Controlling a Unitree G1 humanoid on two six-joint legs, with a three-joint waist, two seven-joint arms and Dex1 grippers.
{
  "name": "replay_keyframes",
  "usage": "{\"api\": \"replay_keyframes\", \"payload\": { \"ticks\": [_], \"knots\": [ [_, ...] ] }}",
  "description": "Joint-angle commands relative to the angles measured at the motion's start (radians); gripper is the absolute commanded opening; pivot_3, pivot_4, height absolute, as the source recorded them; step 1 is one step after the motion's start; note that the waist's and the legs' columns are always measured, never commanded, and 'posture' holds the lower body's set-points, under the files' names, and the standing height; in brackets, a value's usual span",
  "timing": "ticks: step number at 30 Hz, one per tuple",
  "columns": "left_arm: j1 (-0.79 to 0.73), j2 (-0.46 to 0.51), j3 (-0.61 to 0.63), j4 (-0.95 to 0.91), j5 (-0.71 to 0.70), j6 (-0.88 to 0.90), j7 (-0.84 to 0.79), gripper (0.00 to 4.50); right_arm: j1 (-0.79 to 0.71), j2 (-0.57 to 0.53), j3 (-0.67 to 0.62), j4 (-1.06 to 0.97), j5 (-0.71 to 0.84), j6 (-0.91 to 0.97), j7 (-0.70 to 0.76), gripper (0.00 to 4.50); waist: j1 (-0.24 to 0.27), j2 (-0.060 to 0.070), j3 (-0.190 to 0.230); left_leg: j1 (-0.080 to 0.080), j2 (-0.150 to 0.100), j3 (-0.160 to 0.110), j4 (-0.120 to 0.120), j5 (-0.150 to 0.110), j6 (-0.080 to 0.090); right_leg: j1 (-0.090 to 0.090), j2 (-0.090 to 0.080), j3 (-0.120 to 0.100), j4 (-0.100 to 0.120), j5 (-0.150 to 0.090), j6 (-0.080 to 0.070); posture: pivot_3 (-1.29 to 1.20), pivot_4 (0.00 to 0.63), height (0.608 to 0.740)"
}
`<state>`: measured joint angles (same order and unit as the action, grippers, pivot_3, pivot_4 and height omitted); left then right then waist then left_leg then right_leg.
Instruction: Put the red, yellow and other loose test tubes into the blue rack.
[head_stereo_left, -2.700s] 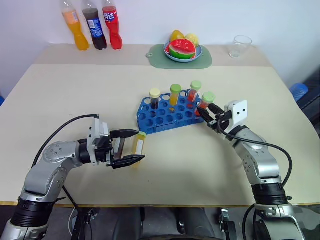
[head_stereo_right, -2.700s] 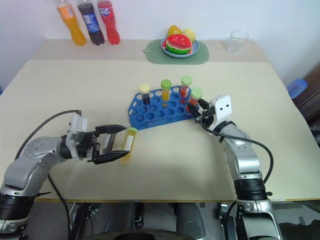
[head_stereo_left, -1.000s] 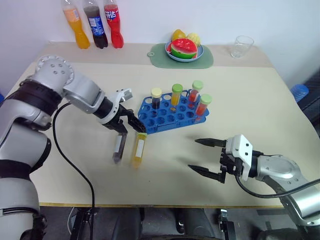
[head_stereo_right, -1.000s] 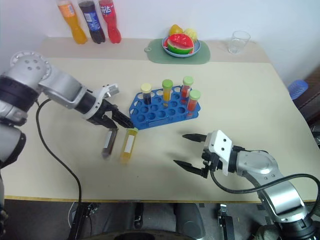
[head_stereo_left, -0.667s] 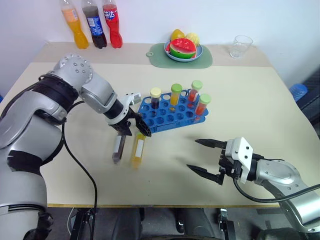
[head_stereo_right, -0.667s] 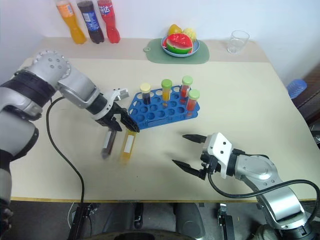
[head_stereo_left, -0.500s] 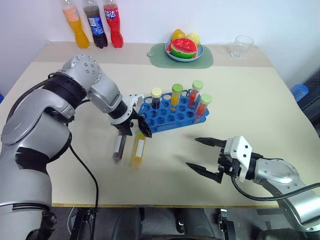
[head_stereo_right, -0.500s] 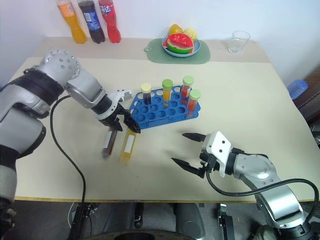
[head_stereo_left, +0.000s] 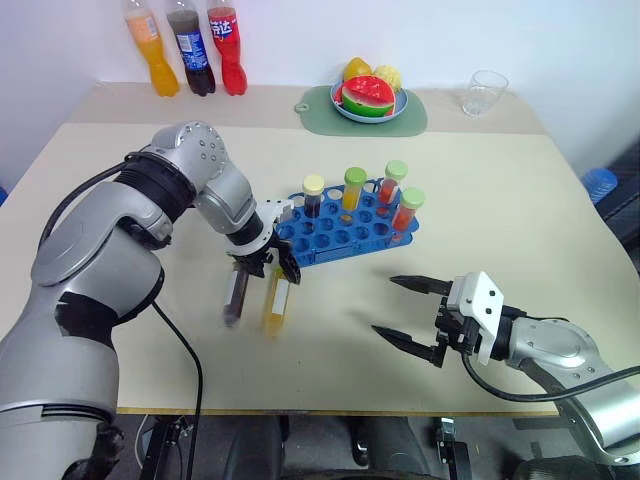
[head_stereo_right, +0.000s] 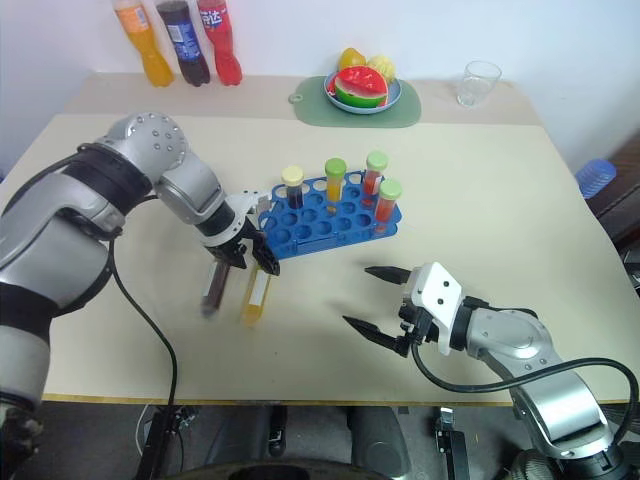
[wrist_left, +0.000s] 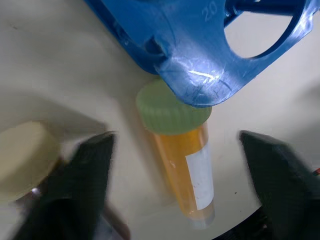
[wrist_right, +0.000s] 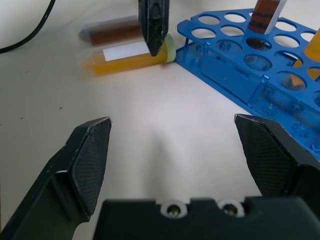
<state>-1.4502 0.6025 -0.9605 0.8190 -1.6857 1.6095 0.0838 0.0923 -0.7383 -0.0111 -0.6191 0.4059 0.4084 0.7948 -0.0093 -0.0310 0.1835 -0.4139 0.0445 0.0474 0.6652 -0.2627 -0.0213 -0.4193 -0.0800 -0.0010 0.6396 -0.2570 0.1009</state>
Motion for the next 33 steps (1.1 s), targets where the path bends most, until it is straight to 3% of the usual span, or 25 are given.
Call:
{"api": "replay_keyframes", "payload": {
  "ticks": [1, 3, 13, 18, 21, 23, 26, 28, 30, 33],
  "knots": [
    [-0.006, 0.007, -0.013, -0.019, 0.001, 0.005, -0.029, 2.12, -0.001, -0.009, -0.029, -0.048, 0.011, 0.000, -0.002, 4.37, 0.000, 0.000, 0.000, 0.000, 0.000, 0.000, 0.000, 0.000, 0.000, 0.000, 0.000, 0.000, 0.000, 0.000, 0.000, 0.00, 0.150, 0.740],
    [-0.008, 0.014, -0.021, -0.028, -0.004, 0.005, -0.038, 1.16, -0.001, -0.010, -0.035, -0.051, 0.015, 0.003, -0.004, 4.37, 0.000, 0.000, 0.000, 0.000, 0.000, 0.000, 0.000, 0.000, 0.000, 0.000, 0.000, 0.000, 0.000, 0.000, 0.000, 0.00, 0.150, 0.740],
    [-0.007, 0.103, -0.031, -0.132, -0.048, 0.005, -0.086, 1.16, -0.028, -0.005, -0.028, -0.011, 0.007, -0.011, 0.006, 4.37, -0.001, 0.000, 0.000, 0.000, 0.000, 0.000, 0.000, 0.000, 0.000, 0.000, 0.000, 0.000, 0.000, 0.000, 0.000, 0.00, 0.150, 0.740],
    [0.020, 0.246, 0.030, -0.360, -0.085, 0.005, -0.196, 1.16, -0.042, -0.006, -0.029, 0.014, 0.008, -0.026, 0.025, 4.37, -0.003, 0.000, 0.000, 0.000, 0.000, 0.000, 0.000, 0.000, 0.000, -0.001, 0.000, 0.000, 0.000, 0.000, 0.000, 0.00, 0.150, 0.740],
    [0.079, 0.345, 0.147, -0.523, -0.080, 0.005, -0.313, 1.16, -0.047, -0.005, -0.033, 0.027, 0.010, -0.032, 0.033, 4.37, -0.003, 0.001, 0.000, -0.001, 0.001, 0.000, 0.000, 0.000, 0.000, -0.001, 0.000, 0.000, 0.000, 0.000, 0.000, 0.00, 0.150, 0.740],
    [0.144, 0.380, 0.287, -0.638, -0.017, 0.002, -0.407, 1.16, -0.049, 0.001, -0.035, 0.035, 0.011, -0.037, 0.034, 4.37, -0.002, 0.001, 0.000, -0.001, 0.001, 0.000, 0.000, 0.000, 0.000, -0.002, 0.000, 0.000, 0.001, 0.000, 0.000, 0.00, 0.150, 0.740],
    [0.299, 0.408, 0.537, -0.829, 0.068, -0.144, -0.657, 1.16, -0.047, 0.021, -0.038, 0.042, 0.010, -0.040, 0.014, 4.37, 0.000, 0.001, 0.000, -0.001, 0.001, 0.001, 0.001, 0.000, 0.000, -0.001, 0.000, 0.000, 0.001, 0.000, 0.000, 0.00, 0.150, 0.740],
    [0.399, 0.408, 0.614, -0.934, 0.235, -0.312, -0.735, 1.16, -0.045, 0.030, -0.039, 0.045, 0.002, -0.043, 0.000, 4.37, 0.003, 0.001, 0.000, -0.001, 0.001, 0.001, 0.001, 0.001, -0.001, -0.001, 0.000, 0.000, 0.002, 0.000, 0.000, 0.00, 0.150, 0.740],
    [0.502, 0.329, 0.703, -0.986, 0.419, -0.576, -0.774, 1.16, -0.035, 0.041, -0.036, 0.041, -0.011, -0.045, -0.024, 4.37, 0.004, 0.003, -0.001, 0.000, 0.000, 0.001, 0.001, 0.001, -0.001, -0.001, -0.001, 0.000, 0.002, 0.000, 0.000, 0.00, 0.150, 0.740],
    [0.568, 0.211, 0.756, -0.964, 0.557, -0.729, -0.808, 1.16, -0.026, 0.053, -0.037, 0.034, -0.023, -0.044, -0.050, 4.37, 0.016, 0.002, -0.001, 0.004, 0.001, 0.001, 0.001, 0.001, -0.001, 0.005, 0.000, -0.001, 0.000, 0.000, -0.001, 0.00, 0.150, 0.740]
  ]
}}
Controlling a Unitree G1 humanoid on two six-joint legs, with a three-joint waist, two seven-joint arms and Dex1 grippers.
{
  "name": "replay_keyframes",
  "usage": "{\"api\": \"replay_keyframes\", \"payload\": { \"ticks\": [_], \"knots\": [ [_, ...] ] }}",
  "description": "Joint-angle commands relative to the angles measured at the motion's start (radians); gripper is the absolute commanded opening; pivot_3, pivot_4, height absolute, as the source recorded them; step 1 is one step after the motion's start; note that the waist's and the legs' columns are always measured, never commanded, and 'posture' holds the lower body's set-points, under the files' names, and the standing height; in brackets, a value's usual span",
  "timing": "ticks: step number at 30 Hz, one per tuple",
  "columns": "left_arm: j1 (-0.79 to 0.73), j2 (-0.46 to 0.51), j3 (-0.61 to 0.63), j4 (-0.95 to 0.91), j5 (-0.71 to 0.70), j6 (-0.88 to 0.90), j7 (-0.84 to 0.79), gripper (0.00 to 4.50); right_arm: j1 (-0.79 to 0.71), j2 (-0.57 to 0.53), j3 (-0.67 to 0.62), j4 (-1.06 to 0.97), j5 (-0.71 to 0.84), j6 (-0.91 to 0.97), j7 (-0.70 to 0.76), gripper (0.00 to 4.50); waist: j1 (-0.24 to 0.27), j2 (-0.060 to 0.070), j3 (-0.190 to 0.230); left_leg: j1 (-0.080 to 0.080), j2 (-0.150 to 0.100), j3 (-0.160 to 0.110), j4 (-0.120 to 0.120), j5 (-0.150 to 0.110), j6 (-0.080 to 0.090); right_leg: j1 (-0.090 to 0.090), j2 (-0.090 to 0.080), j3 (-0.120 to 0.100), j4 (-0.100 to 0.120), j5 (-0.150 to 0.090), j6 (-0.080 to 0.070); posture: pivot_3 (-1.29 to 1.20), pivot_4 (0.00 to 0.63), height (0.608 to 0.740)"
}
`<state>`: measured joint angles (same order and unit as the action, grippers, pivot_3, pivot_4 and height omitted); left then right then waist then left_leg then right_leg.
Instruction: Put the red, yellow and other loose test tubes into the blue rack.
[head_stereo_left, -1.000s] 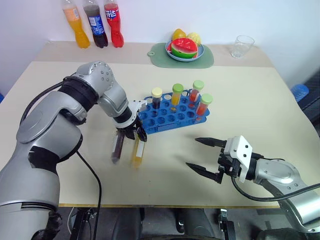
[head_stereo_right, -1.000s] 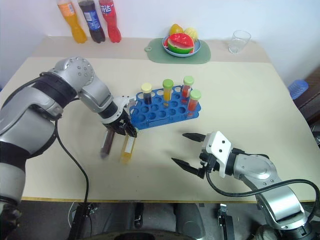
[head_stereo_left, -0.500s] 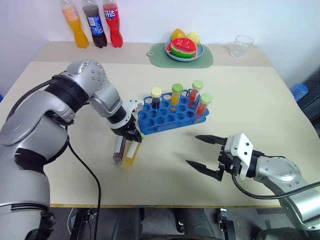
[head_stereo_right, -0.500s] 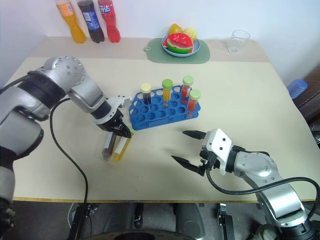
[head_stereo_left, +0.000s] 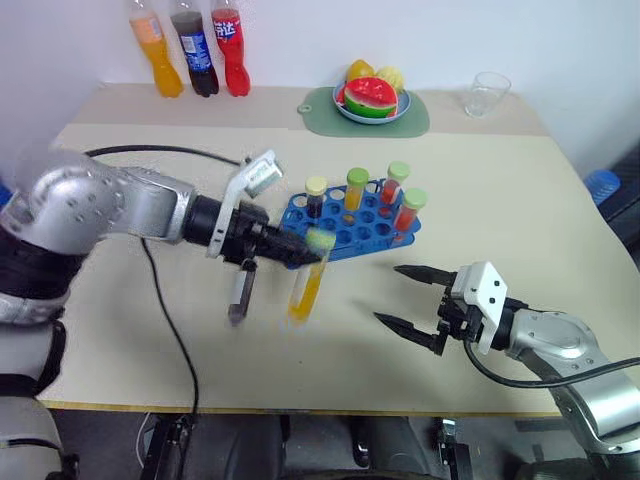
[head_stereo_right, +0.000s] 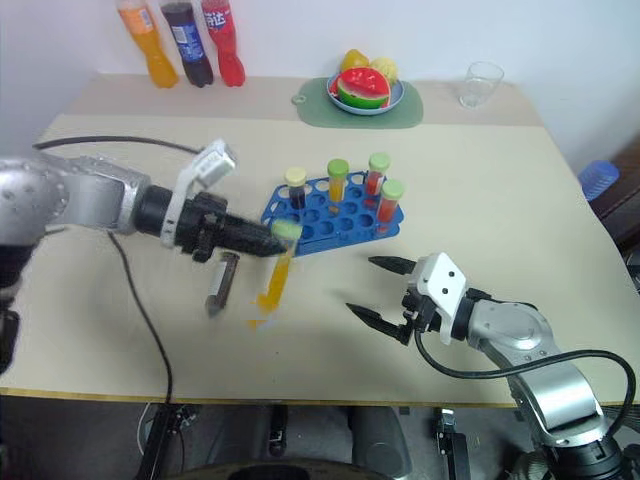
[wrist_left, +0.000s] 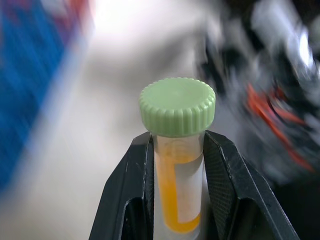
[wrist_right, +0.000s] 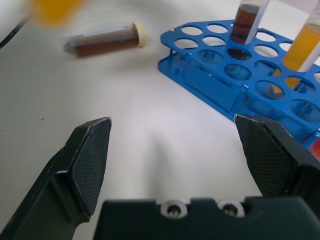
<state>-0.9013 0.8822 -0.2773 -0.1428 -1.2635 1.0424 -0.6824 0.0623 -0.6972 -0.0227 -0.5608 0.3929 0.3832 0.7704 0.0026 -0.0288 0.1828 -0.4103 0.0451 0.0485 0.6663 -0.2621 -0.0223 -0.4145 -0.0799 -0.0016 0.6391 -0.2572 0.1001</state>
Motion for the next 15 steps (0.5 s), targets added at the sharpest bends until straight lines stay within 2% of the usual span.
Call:
{"api": "replay_keyframes", "payload": {
  "ticks": [1, 7, 11, 15],
  "knots": [
    [0.027, -0.117, 0.078, 0.027, 0.176, -0.206, -0.056, 1.16, 0.009, 0.014, -0.028, -0.025, -0.017, -0.021, -0.035, 4.37, 0.008, 0.000, 0.000, 0.000, 0.000, 0.000, 0.000, 0.000, 0.000, 0.001, 0.000, 0.000, -0.002, 0.000, 0.000, 0.00, 0.150, 0.740],
    [0.036, -0.397, 0.118, 0.246, 0.427, -0.576, -0.179, 1.16, 0.031, 0.033, -0.047, -0.036, -0.040, -0.025, -0.087, 4.37, 0.013, 0.001, -0.001, 0.000, -0.001, 0.000, 0.000, -0.001, 0.002, 0.005, 0.000, 0.000, -0.008, 0.001, 0.001, 0.00, 0.150, 0.740],
    [0.027, -0.501, 0.072, 0.377, 0.609, -0.735, -0.247, 1.16, 0.055, 0.046, -0.056, -0.055, -0.052, -0.025, -0.120, 4.37, 0.009, 0.000, -0.001, 0.000, -0.001, 0.000, 0.000, -0.002, 0.003, 0.005, 0.000, 0.000, -0.008, 0.002, 0.004, 0.00, 0.150, 0.740],
    [0.043, -0.553, 0.040, 0.432, 0.745, -0.826, -0.283, 1.16, 0.083, 0.056, -0.061, -0.080, -0.061, -0.021, -0.140, 4.37, 0.010, 0.000, -0.001, 0.000, -0.001, 0.000, 0.000, -0.002, 0.003, 0.005, 0.000, 0.000, -0.008, 0.002, 0.004, 0.00, 0.150, 0.740]
  ]
}}
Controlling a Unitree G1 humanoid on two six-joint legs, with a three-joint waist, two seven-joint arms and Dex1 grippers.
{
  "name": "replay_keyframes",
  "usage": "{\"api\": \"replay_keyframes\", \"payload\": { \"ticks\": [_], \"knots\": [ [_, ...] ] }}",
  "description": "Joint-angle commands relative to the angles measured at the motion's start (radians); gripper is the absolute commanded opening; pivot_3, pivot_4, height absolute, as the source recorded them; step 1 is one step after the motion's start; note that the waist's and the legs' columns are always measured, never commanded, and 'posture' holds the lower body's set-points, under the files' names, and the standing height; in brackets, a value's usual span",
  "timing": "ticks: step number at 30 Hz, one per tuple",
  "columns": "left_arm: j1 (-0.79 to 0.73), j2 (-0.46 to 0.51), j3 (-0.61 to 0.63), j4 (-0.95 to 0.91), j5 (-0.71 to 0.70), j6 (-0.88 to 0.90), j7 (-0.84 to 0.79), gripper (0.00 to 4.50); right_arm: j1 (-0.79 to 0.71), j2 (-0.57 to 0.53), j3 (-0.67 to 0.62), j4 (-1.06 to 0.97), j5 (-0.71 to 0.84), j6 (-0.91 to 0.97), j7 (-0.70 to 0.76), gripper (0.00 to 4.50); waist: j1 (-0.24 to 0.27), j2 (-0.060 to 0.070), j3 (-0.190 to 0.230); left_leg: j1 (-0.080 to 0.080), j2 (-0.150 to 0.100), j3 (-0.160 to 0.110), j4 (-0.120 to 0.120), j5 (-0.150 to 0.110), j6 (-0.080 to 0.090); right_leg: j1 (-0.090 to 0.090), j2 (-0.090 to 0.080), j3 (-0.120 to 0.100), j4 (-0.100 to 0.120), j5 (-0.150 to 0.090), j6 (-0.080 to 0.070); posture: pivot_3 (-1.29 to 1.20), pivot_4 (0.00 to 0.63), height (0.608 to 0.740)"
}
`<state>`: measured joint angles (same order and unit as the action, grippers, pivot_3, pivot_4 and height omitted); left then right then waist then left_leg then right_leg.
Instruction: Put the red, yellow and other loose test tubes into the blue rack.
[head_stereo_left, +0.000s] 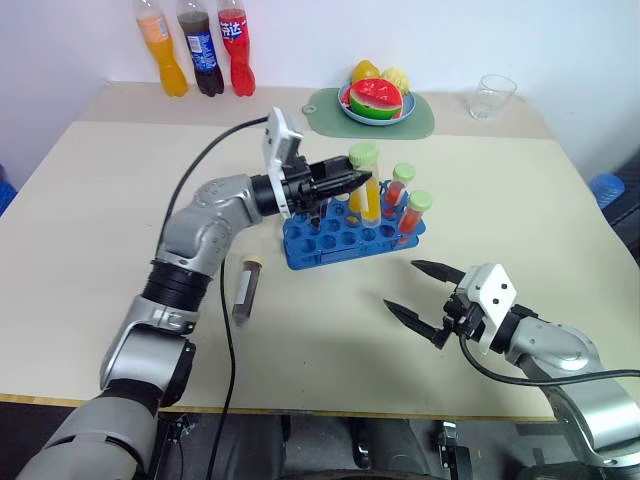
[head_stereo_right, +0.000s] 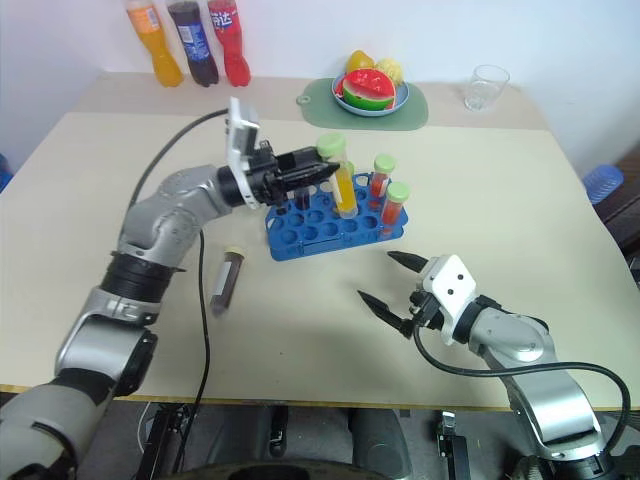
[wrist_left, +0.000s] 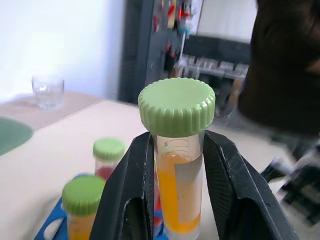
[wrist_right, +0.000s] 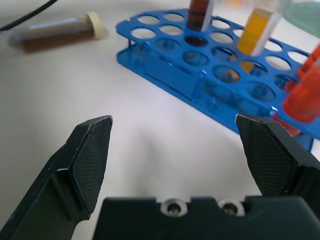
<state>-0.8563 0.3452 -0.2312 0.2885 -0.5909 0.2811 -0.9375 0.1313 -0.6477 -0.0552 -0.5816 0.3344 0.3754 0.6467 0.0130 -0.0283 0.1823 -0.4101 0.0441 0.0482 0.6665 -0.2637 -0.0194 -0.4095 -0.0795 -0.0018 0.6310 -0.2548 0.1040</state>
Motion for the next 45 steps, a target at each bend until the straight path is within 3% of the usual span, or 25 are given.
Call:
{"api": "replay_keyframes", "payload": {
  "ticks": [1, 10, 24, 32, 36, 39, 45],
  "knots": [
    [0.004, -0.024, -0.009, 0.011, 0.094, -0.074, -0.035, 1.16, 0.024, 0.009, -0.031, -0.066, -0.003, -0.013, -0.021, 4.37, -0.001, 0.000, 0.000, 0.000, 0.000, 0.000, 0.000, 0.000, 0.000, 0.000, 0.000, 0.000, 0.000, 0.000, 0.000, 0.00, 0.150, 0.740],
    [0.020, -0.053, -0.032, 0.154, 0.326, -0.254, -0.022, 1.16, 0.096, 0.019, -0.056, -0.099, -0.001, -0.011, -0.054, 4.37, 0.000, 0.000, -0.001, 0.001, 0.000, -0.001, 0.000, 0.000, 0.000, 0.001, 0.000, 0.000, 0.000, 0.000, 0.000, 0.00, 0.150, 0.740],
    [0.036, -0.133, -0.007, 0.158, 0.341, -0.254, -0.086, 1.16, 0.266, 0.052, -0.184, -0.162, 0.022, -0.012, -0.077, 4.37, 0.000, 0.002, -0.003, 0.002, 0.000, -0.001, 0.000, 0.000, 0.001, 0.003, 0.000, 0.000, 0.000, 0.000, 0.000, 0.00, 0.150, 0.740],
    [0.010, -0.159, 0.004, 0.251, 0.400, -0.274, -0.079, 1.16, 0.291, 0.071, -0.196, -0.180, 0.016, -0.013, -0.093, 4.37, 0.000, 0.002, -0.003, 0.002, 0.001, -0.001, 0.000, 0.000, 0.001, 0.002, 0.000, -0.001, 0.000, -0.001, -0.002, 0.00, 0.150, 0.740],
    [0.002, -0.177, 0.055, 0.220, 0.350, -0.246, -0.085, 2.73, 0.280, 0.075, -0.189, -0.181, 0.016, -0.008, -0.099, 4.37, 0.000, 0.002, -0.003, 0.002, 0.001, -0.001, 0.000, 0.000, 0.001, 0.002, 0.000, -0.001, 0.000, -0.001, -0.002, 0.00, 0.150, 0.740],
    [0.016, -0.171, 0.104, 0.107, 0.286, -0.217, -0.094, 4.31, 0.268, 0.072, -0.185, -0.176, 0.019, -0.005, -0.095, 4.37, -0.002, 0.002, -0.003, 0.001, 0.001, -0.001, 0.000, 0.000, 0.001, 0.002, 0.000, -0.001, 0.000, -0.001, -0.002, 0.00, 0.150, 0.740],
    [0.073, -0.070, 0.206, -0.268, 0.050, 0.084, -0.086, 4.31, 0.215, 0.052, -0.160, -0.134, 0.026, -0.002, -0.050, 4.37, -0.004, 0.003, -0.004, 0.002, 0.002, -0.002, 0.000, 0.000, 0.001, 0.002, 0.001, -0.001, 0.001, -0.001, -0.001, 0.00, 0.150, 0.740]
  ]
}}
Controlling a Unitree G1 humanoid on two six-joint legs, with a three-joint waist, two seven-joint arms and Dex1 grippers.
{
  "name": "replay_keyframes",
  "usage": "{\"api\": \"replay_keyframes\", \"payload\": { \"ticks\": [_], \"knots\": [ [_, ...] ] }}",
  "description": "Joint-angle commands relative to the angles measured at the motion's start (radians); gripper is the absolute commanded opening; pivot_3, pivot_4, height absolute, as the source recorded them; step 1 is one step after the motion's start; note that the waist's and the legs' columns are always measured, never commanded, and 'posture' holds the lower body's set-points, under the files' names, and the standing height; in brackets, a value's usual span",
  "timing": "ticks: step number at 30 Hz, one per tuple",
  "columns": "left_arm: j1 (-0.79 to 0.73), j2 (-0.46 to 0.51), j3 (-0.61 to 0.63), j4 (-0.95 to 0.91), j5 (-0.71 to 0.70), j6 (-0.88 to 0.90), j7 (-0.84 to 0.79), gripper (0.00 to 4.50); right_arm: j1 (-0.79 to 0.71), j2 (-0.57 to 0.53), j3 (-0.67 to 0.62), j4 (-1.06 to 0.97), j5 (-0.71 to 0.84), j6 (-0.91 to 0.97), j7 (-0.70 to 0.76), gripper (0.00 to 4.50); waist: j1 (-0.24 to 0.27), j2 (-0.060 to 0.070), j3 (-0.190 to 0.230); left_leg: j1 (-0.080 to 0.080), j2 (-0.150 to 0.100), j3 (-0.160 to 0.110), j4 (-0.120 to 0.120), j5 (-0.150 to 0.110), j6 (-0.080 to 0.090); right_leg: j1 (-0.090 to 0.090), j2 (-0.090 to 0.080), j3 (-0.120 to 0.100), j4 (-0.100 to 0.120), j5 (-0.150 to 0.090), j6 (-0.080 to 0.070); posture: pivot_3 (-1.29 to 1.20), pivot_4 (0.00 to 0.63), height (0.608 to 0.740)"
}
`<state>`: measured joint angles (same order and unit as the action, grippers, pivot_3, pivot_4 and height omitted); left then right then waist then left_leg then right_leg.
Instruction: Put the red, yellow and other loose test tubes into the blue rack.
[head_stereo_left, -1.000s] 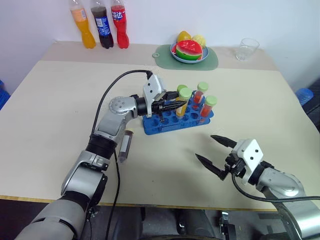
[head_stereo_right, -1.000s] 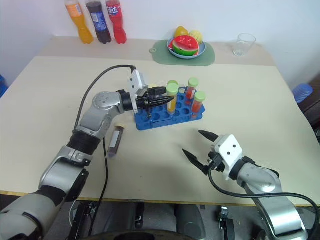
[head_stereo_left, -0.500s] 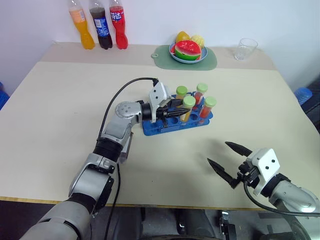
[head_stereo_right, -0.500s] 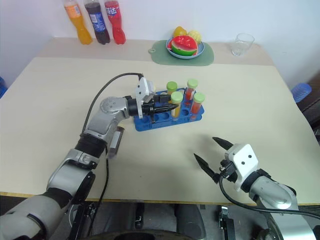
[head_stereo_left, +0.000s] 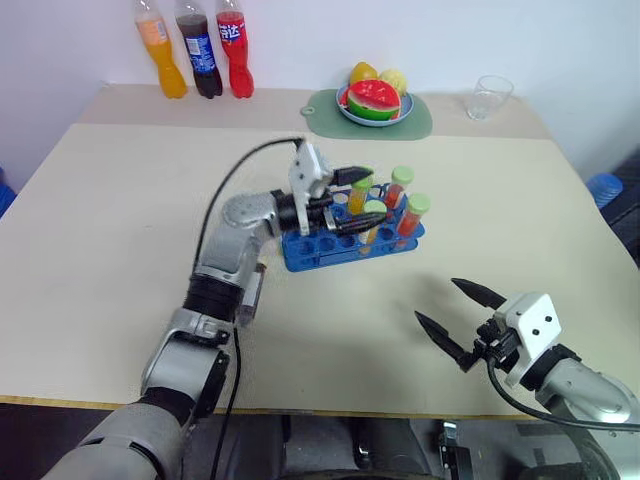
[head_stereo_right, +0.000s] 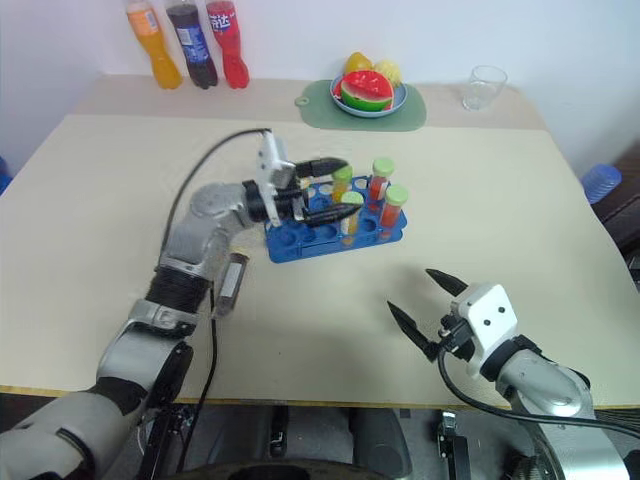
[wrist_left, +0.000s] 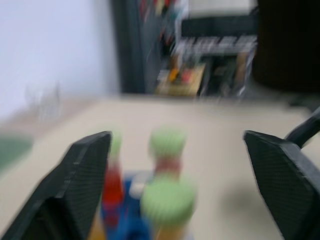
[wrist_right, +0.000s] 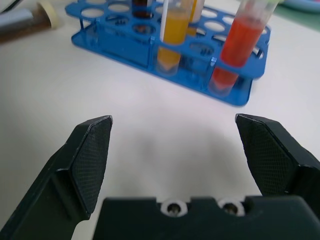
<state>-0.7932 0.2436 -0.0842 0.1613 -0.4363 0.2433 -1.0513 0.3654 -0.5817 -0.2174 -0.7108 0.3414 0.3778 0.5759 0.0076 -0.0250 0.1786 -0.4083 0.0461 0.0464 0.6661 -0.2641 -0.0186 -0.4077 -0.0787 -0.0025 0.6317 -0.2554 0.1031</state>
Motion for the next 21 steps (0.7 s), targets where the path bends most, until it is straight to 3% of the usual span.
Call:
{"api": "replay_keyframes", "payload": {
  "ticks": [1, 3, 6, 9, 11, 16, 21],
  "knots": [
    [0.004, 0.050, 0.093, -0.183, -0.153, 0.206, 0.071, 4.31, -0.033, -0.018, 0.008, 0.005, 0.022, -0.002, 0.032, 4.37, 0.002, 0.000, 0.000, 0.000, 0.000, 0.000, 0.000, 0.000, 0.000, 0.000, 0.000, 0.000, 0.000, 0.000, 0.000, 0.00, 0.150, 0.740],
    [-0.020, 0.079, 0.173, -0.234, -0.244, 0.367, 0.193, 4.31, -0.063, -0.027, 0.023, 0.028, 0.026, -0.001, 0.054, 4.37, 0.002, 0.000, 0.000, 0.000, 0.000, 0.000, 0.000, 0.000, 0.000, 0.000, 0.000, 0.000, 0.000, 0.000, 0.000, 0.00, 0.150, 0.740],
    [-0.076, 0.177, 0.250, -0.302, -0.237, 0.767, 0.497, 4.31, -0.121, -0.044, 0.049, 0.077, 0.034, -0.001, 0.094, 4.37, 0.002, -0.001, 0.001, 0.000, 0.000, -0.001, 0.001, 0.000, 0.000, 0.001, 0.000, 0.000, 0.000, 0.001, 0.001, 0.00, 0.150, 0.740],
    [-0.151, 0.241, 0.317, -0.320, -0.263, 1.184, 0.634, 4.31, -0.175, -0.056, 0.075, 0.126, 0.036, -0.006, 0.134, 4.37, -0.001, -0.001, 0.001, 0.000, 0.000, -0.001, 0.000, 0.000, 0.000, 0.000, 0.000, 0.000, 0.001, 0.001, 0.002, 0.00, 0.150, 0.740],
    [-0.196, 0.284, 0.312, -0.255, -0.312, 1.347, 0.702, 4.31, -0.204, -0.060, 0.089, 0.156, 0.037, -0.010, 0.155, 4.37, 0.001, -0.002, 0.001, 0.000, 0.000, -0.001, 0.000, 0.000, 0.000, 0.000, 0.000, -0.001, 0.001, 0.000, 0.002, 0.00, 0.150, 0.740],
    [-0.239, 0.624, -0.074, 0.009, -0.854, 1.371, 0.717, 4.31, -0.232, -0.057, 0.124, 0.175, 0.031, -0.014, 0.175, 4.37, -0.004, -0.002, 0.001, 0.001, 0.000, -0.002, -0.002, 0.000, 0.000, -0.001, 0.000, -0.001, 0.003, 0.000, 0.003, 0.00, 0.150, 0.740],
    [-0.344, 0.779, -0.388, 0.096, -1.162, 1.371, 0.770, 4.31, -0.240, -0.044, 0.155, 0.172, 0.030, -0.013, 0.174, 4.37, 0.002, -0.002, 0.002, 0.000, 0.000, -0.002, -0.001, 0.000, 0.000, -0.002, -0.001, -0.001, 0.004, 0.000, 0.001, 0.00, 0.150, 0.740]
  ]
}}
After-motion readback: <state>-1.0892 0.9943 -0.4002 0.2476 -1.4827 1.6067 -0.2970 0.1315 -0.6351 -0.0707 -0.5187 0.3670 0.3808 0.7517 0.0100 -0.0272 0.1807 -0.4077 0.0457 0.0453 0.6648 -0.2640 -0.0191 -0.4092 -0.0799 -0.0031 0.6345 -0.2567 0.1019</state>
